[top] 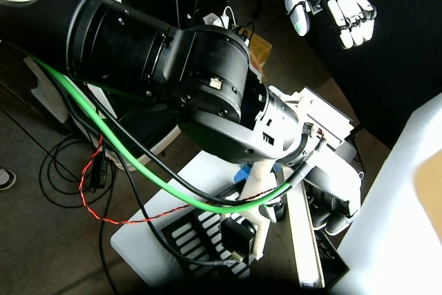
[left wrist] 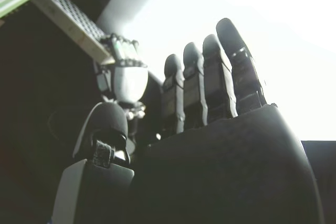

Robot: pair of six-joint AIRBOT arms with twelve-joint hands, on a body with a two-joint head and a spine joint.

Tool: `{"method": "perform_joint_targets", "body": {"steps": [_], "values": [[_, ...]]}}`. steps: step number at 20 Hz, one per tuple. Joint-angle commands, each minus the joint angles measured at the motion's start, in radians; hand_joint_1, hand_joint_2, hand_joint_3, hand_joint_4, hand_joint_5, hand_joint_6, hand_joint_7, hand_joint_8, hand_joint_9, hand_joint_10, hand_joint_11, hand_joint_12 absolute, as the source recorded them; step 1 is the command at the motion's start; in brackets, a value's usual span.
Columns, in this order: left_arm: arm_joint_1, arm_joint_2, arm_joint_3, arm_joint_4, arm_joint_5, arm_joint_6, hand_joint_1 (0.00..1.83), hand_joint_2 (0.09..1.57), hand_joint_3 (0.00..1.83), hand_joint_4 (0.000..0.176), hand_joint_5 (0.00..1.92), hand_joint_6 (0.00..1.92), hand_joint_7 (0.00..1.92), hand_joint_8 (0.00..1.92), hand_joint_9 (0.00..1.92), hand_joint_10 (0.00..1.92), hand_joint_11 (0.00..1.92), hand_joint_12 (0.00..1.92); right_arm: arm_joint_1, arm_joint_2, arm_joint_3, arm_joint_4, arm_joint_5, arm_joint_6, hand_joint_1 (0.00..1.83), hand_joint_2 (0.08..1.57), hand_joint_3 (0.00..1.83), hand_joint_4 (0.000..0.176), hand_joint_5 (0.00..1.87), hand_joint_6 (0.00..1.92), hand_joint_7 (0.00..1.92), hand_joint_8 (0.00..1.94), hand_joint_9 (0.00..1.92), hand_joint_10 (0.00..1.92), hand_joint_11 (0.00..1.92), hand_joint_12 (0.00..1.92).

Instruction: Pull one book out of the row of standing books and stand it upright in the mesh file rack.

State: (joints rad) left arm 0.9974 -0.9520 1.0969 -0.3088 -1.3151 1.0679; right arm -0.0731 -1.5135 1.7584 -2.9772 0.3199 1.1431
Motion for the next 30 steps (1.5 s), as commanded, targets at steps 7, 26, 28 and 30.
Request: {"method": "perform_joint_targets", "body": {"steps": [7,26,28,30], "values": [[-0.014,-0.009,0.009,0.000,-0.118,-0.009,0.00,1.42,0.00,0.000,0.27,0.00,0.23,0.00,0.18,0.00,0.00,0.83,-0.016,0.027,-0.047,0.190,-0.111,-0.137,1.35,1.20,0.00,0.000,0.80,1.19,0.80,1.21,0.76,1.52,0.58,1.64],[-0.024,-0.029,0.029,0.003,-0.118,-0.024,0.00,1.47,0.00,0.000,0.32,0.00,0.34,0.00,0.28,0.06,0.00,1.27,-0.016,0.009,0.060,0.063,-0.123,-0.009,1.34,1.23,0.00,0.000,0.73,1.34,0.76,1.27,0.70,1.52,0.48,1.56],[-0.025,-0.029,0.030,0.005,-0.117,-0.025,0.00,1.46,0.00,0.000,0.30,0.00,0.34,0.00,0.28,0.07,0.00,1.27,-0.016,0.004,0.072,0.063,-0.130,-0.005,1.14,1.16,0.00,0.000,0.38,0.41,0.51,0.33,0.44,0.54,0.04,1.47],[-0.026,-0.031,0.032,0.005,-0.117,-0.025,0.00,1.46,0.00,0.000,0.30,0.00,0.34,0.00,0.27,0.08,0.00,1.27,-0.017,-0.004,0.084,0.061,-0.135,-0.003,1.07,1.13,0.00,0.000,0.31,0.23,0.43,0.12,0.32,0.38,0.01,1.37]]}}
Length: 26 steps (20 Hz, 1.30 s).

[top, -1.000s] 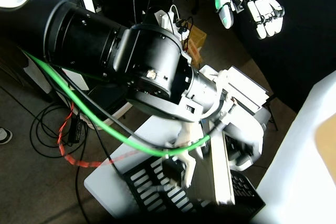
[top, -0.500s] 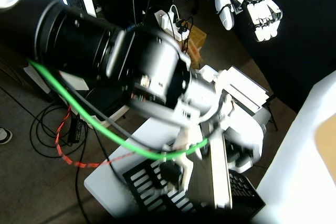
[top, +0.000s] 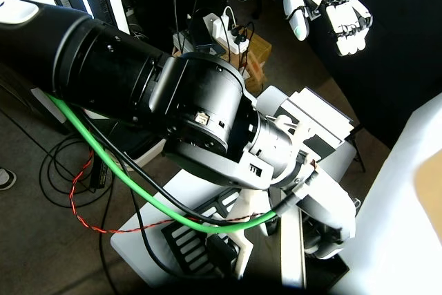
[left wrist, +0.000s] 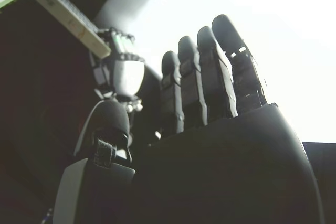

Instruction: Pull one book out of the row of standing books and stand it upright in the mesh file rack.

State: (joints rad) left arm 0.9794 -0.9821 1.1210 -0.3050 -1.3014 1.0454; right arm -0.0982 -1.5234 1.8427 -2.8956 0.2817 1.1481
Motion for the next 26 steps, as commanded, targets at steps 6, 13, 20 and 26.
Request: {"method": "perform_joint_targets", "body": {"steps": [6,13,20,26], "values": [[-0.008,-0.001,0.009,0.002,-0.130,-0.004,0.00,1.47,0.00,0.000,0.30,0.00,0.34,0.00,0.26,0.09,0.00,1.23,0.009,-0.002,0.015,-0.116,-0.104,0.090,0.93,1.01,0.00,0.025,0.00,0.00,0.00,0.00,0.00,0.00,0.00,0.00],[-0.009,-0.001,0.008,0.001,-0.124,-0.010,0.00,1.49,0.00,0.000,0.31,0.00,0.36,0.00,0.25,0.15,0.00,1.30,0.010,0.035,-0.070,-0.116,-0.108,0.098,0.82,1.01,0.00,0.035,0.00,0.00,0.00,0.00,0.00,0.00,0.00,0.00],[-0.009,0.000,-0.001,-0.016,-0.112,-0.014,0.00,1.46,0.00,0.000,0.26,0.00,0.30,0.01,0.18,0.12,0.00,1.09,0.014,0.210,-0.307,-0.048,-0.160,0.101,0.37,1.23,0.03,0.032,0.00,0.00,0.00,0.00,0.00,0.00,0.00,0.00],[-0.009,0.013,-0.013,-0.031,-0.095,-0.015,0.00,1.43,0.00,0.026,0.13,0.01,0.16,0.00,0.11,0.07,0.00,0.97,0.001,0.366,-0.529,-0.046,-0.241,0.094,0.38,1.29,0.02,0.051,0.00,0.00,0.00,0.00,0.00,0.00,0.00,0.00]]}}
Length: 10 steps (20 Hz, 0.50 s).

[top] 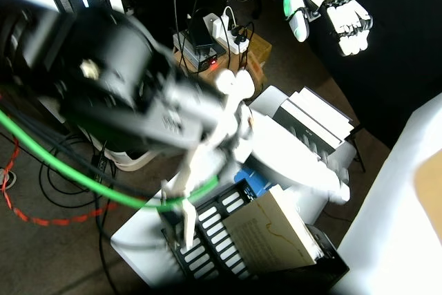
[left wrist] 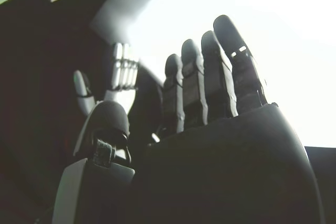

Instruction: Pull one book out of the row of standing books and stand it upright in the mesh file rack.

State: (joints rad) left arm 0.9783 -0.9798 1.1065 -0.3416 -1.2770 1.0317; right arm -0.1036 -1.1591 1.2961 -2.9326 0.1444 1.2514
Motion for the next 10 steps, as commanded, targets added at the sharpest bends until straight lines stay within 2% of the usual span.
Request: {"method": "perform_joint_targets", "body": {"steps": [1,2,3,4,5,10], "values": [[-0.008,0.017,-0.002,0.005,-0.113,-0.001,0.00,1.40,0.00,0.044,0.10,0.00,0.12,0.00,0.08,0.04,0.00,0.86,0.000,0.024,-0.013,-0.009,-0.114,-0.010,0.36,1.29,0.01,0.064,0.00,0.00,0.00,0.00,0.00,0.00,0.00,0.00],[-0.008,0.021,-0.004,0.005,-0.111,-0.001,0.00,1.37,0.00,0.039,0.08,0.00,0.08,0.00,0.06,0.03,0.00,0.80,-0.009,0.037,-0.032,-0.009,-0.123,-0.010,0.33,1.28,0.01,0.070,0.00,0.00,0.00,0.00,0.00,0.00,0.00,0.00],[-0.008,0.027,-0.005,0.006,-0.104,-0.001,0.00,1.34,0.00,0.062,0.04,0.01,0.02,0.00,0.01,0.00,0.00,0.59,-0.026,0.057,-0.060,-0.011,-0.136,-0.010,0.28,1.28,0.01,0.059,0.00,0.00,0.00,0.00,0.00,0.00,0.00,0.00],[-0.009,0.031,-0.007,0.007,-0.098,-0.001,0.00,1.33,0.00,0.068,0.04,0.01,0.00,0.00,0.00,0.00,0.00,0.48,-0.043,0.072,-0.082,-0.012,-0.150,-0.010,0.26,1.27,0.00,0.051,0.00,0.00,0.00,0.00,0.00,0.00,0.00,0.00],[-0.011,0.033,-0.007,0.010,-0.090,-0.001,0.00,1.31,0.00,0.083,0.02,0.00,0.00,0.00,0.00,0.00,0.00,0.41,-0.060,0.087,-0.105,-0.015,-0.165,-0.010,0.24,1.28,0.01,0.000,0.00,0.00,0.00,0.00,0.00,0.00,0.00,0.00],[-0.057,0.031,-0.003,0.051,-0.010,0.017,0.00,1.31,0.00,0.089,0.01,0.00,0.00,0.00,0.00,0.00,0.00,0.39,-0.166,0.174,-0.221,-0.017,-0.295,-0.002,0.19,1.27,0.00,0.000,0.00,0.00,0.00,0.00,0.00,0.00,0.00,0.00]]}}
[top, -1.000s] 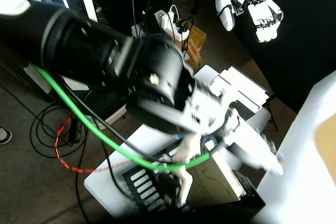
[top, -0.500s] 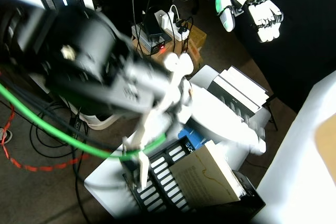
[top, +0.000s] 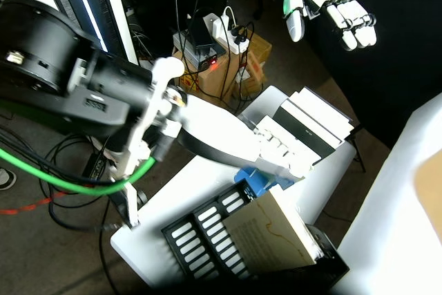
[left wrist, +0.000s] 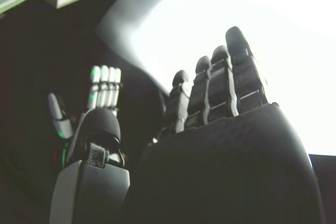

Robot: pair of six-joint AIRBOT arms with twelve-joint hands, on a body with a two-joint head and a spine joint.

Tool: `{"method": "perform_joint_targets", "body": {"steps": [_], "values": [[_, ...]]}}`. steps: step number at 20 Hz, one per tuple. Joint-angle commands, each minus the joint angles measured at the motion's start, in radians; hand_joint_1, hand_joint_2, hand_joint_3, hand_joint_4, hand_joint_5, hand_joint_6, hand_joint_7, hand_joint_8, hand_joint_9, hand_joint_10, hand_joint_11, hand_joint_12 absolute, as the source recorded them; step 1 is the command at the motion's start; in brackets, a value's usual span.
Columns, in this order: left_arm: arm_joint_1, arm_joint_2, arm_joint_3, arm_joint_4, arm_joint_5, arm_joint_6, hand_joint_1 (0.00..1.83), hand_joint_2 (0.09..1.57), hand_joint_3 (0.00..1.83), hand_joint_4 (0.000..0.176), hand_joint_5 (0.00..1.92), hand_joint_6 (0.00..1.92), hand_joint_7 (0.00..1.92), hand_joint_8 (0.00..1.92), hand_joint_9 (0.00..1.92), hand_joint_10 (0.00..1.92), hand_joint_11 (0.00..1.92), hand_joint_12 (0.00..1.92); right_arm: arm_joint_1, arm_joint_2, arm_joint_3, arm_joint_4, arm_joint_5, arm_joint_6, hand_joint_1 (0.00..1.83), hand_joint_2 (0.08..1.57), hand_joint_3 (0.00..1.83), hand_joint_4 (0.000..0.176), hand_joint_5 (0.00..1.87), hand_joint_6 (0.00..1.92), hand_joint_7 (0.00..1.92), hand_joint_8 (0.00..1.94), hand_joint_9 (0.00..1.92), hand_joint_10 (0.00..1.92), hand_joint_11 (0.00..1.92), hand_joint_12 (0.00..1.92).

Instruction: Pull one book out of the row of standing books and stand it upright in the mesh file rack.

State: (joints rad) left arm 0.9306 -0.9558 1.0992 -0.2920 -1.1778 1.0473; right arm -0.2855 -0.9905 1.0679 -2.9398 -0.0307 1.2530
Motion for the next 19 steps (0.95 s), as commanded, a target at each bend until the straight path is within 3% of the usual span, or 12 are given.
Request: {"method": "perform_joint_targets", "body": {"steps": [1,2,3,4,6,7,10,12,15,17,18,19], "values": [[-0.014,0.005,0.006,0.009,-0.096,0.002,0.00,1.33,0.00,0.072,0.01,0.00,0.00,0.00,0.00,0.00,0.00,0.28,-0.003,0.016,-0.007,-0.010,-0.143,-0.001,0.18,1.30,0.01,0.000,0.00,0.00,0.00,0.00,0.00,0.00,0.00,0.00],[-0.018,0.003,0.008,0.014,-0.086,0.002,0.00,1.32,0.00,0.052,0.00,0.00,0.00,0.00,0.00,0.00,0.00,0.13,-0.020,0.025,-0.020,-0.010,-0.169,0.004,0.18,1.32,0.02,0.000,0.00,0.00,0.00,0.00,0.00,0.00,0.00,0.00],[-0.022,-0.002,0.011,0.019,-0.071,0.002,0.00,1.30,0.00,0.071,0.00,0.00,0.00,0.00,0.00,0.00,0.00,0.05,-0.043,0.035,-0.033,-0.015,-0.199,0.023,0.18,1.31,0.01,0.000,0.00,0.00,0.00,0.00,0.00,0.00,0.00,0.00],[-0.025,-0.006,0.013,0.025,-0.061,0.002,0.00,1.30,0.00,0.072,0.00,0.00,0.00,0.00,0.00,0.00,0.00,0.01,-0.063,0.042,-0.034,-0.072,-0.227,0.116,0.16,1.31,0.01,0.000,0.00,0.00,0.00,0.00,0.00,0.00,0.00,0.00],[-0.033,-0.015,0.015,0.041,-0.042,0.002,0.00,1.29,0.00,0.052,0.01,0.00,0.00,0.00,0.00,0.00,0.00,0.00,-0.095,0.057,-0.040,-0.072,-0.281,0.191,0.20,1.31,0.01,0.000,0.00,0.00,0.00,0.00,0.00,0.00,0.00,0.00],[-0.039,-0.021,0.017,0.050,-0.031,0.002,0.00,1.28,0.00,0.061,0.00,0.00,0.00,0.00,0.00,0.00,0.00,0.00,-0.118,0.069,-0.051,-0.072,-0.324,0.214,0.20,1.31,0.01,0.000,0.00,0.00,0.00,0.00,0.00,0.00,0.00,0.00],[-0.043,-0.030,0.018,0.061,-0.011,0.002,0.00,1.29,0.00,0.061,0.00,0.00,0.00,0.00,0.00,0.00,0.00,0.00,-0.162,0.089,-0.082,-0.072,-0.401,0.256,0.20,1.32,0.01,0.000,0.00,0.00,0.00,0.00,0.00,0.00,0.00,0.00],[-0.043,-0.037,0.017,0.066,-0.004,-0.001,0.00,1.28,0.00,0.086,0.00,0.00,0.00,0.00,0.00,0.00,0.00,0.00,-0.186,0.094,-0.099,-0.072,-0.454,0.282,0.22,1.30,0.00,0.000,0.00,0.00,0.00,0.00,0.00,0.00,0.00,0.00],[-0.045,-0.048,0.021,0.075,0.009,-0.001,0.00,1.30,0.00,0.097,0.00,0.00,0.00,0.00,0.00,0.00,0.00,0.00,-0.248,0.094,-0.091,-0.072,-0.542,0.404,0.17,1.30,0.00,0.000,0.00,0.00,0.00,0.00,0.00,0.00,0.00,0.00],[-0.047,-0.052,0.022,0.080,0.012,-0.001,0.00,1.31,0.01,0.082,0.00,0.00,0.00,0.00,0.00,0.00,0.00,0.00,-0.277,0.095,-0.091,-0.072,-0.587,0.449,0.11,1.29,0.00,0.000,0.00,0.00,0.00,0.00,0.00,0.00,0.00,0.00],[-0.048,-0.053,0.023,0.083,0.013,-0.001,0.00,1.31,0.00,0.091,0.00,0.00,0.00,0.00,0.00,0.00,0.00,0.00,-0.289,0.097,-0.087,-0.072,-0.607,0.481,0.10,1.29,0.00,0.000,0.00,0.00,0.00,0.00,0.00,0.00,0.00,0.00],[-0.049,-0.054,0.023,0.084,0.015,-0.001,0.00,1.30,0.00,0.086,0.00,0.00,0.00,0.00,0.00,0.00,0.00,0.00,-0.300,0.097,-0.082,-0.072,-0.628,0.518,0.12,1.29,0.00,0.000,0.00,0.00,0.00,0.00,0.00,0.00,0.00,0.00]]}}
